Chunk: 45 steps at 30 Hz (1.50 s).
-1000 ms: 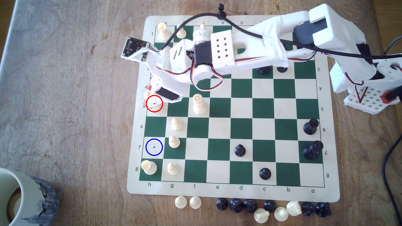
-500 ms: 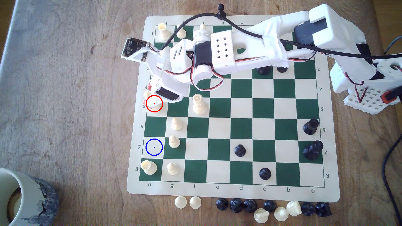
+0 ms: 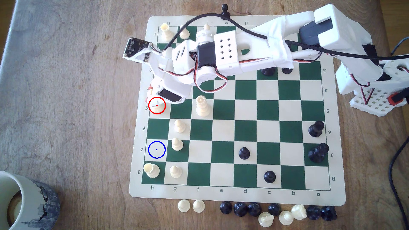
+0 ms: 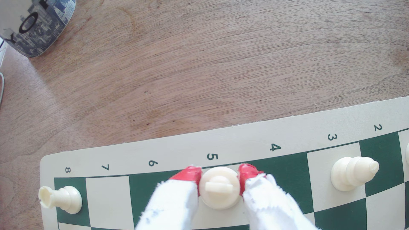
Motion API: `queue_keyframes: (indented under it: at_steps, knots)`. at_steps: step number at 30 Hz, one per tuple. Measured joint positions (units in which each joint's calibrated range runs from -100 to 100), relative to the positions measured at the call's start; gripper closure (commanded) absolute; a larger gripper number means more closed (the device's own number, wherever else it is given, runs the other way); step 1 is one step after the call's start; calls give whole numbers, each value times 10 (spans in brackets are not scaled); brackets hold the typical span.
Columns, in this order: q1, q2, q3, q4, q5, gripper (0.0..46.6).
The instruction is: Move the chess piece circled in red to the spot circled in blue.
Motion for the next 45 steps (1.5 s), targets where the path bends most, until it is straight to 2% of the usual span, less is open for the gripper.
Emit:
queue_keyframes:
  at_steps: [15, 22, 32, 38, 45]
  knots:
    - [-5, -9, 0, 6, -3, 445]
    - [-36, -92, 0, 24, -3, 450]
    - [-85, -103, -5, 24, -3, 462]
    - [-116, -67, -68, 24, 1, 462]
    - [-109, 6, -117, 24, 2, 462]
